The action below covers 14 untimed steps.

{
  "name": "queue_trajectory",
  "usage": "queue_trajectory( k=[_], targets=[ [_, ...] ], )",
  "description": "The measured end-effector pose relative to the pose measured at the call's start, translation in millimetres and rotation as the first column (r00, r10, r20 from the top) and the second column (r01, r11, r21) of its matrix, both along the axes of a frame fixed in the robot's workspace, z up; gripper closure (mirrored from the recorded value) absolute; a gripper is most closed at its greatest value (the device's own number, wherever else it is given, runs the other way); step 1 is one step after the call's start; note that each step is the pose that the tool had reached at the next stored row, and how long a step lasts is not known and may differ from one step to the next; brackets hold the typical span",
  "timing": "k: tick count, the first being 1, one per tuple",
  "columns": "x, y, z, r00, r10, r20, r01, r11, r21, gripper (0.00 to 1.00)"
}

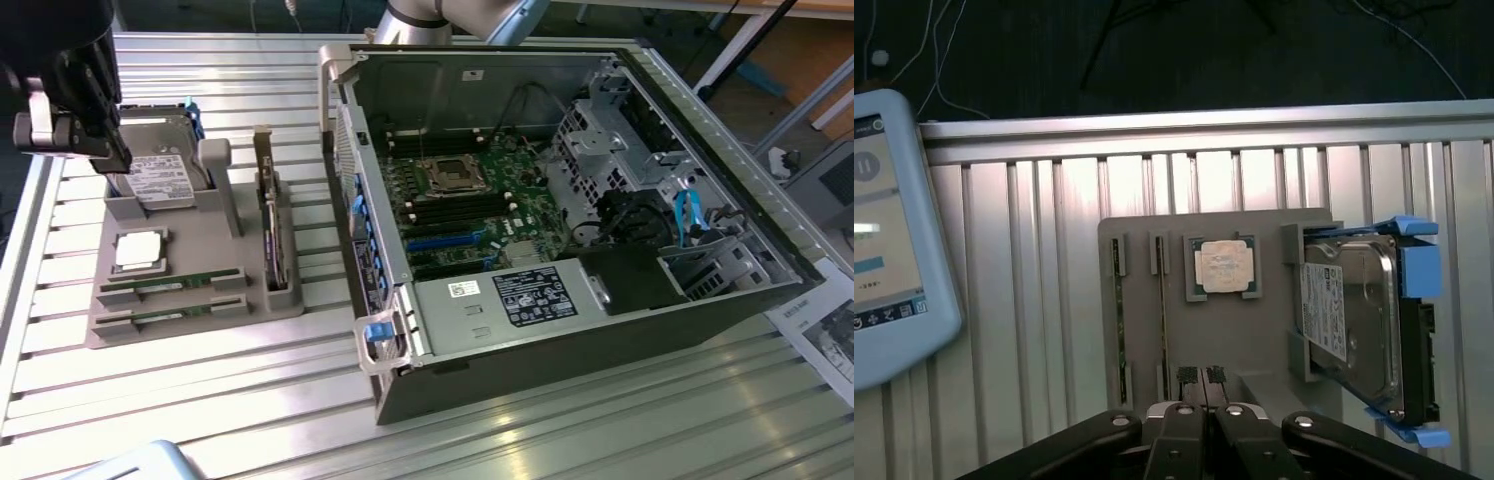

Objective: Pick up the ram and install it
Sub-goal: 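Pick up the ram and move it above insertion slot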

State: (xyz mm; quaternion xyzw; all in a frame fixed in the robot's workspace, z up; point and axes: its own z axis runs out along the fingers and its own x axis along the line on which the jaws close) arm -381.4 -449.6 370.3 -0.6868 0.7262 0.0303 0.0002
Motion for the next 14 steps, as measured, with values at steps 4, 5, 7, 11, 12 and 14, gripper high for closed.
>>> queue_trajectory(
  k=[4,5,7,11,12,14],
  targets=[
    [0.0,-1.5,-5.8,1.0,0.0,0.0,0.0,1.0,-0.0001,0.9],
    [0.0,-2.0,-7.9,1.0,0.0,0.0001,0.0,1.0,0.0,0.9],
    [0.0,-2.5,-10.7,1.0,0.0,0.0002,0.0,1.0,0.0,0.9],
    [0.0,-4.1,-17.1,1.0,0.0,0.0004,0.0,1.0,-0.0001,0.9],
    [0.0,-4.4,-18.5,1.0,0.0,0.0005,0.0,1.0,0.0,0.9],
    [0.0,-5.0,-20.6,1.0,0.0,0.0007,0.0,1.0,-0.0001,0.9]
  ],
)
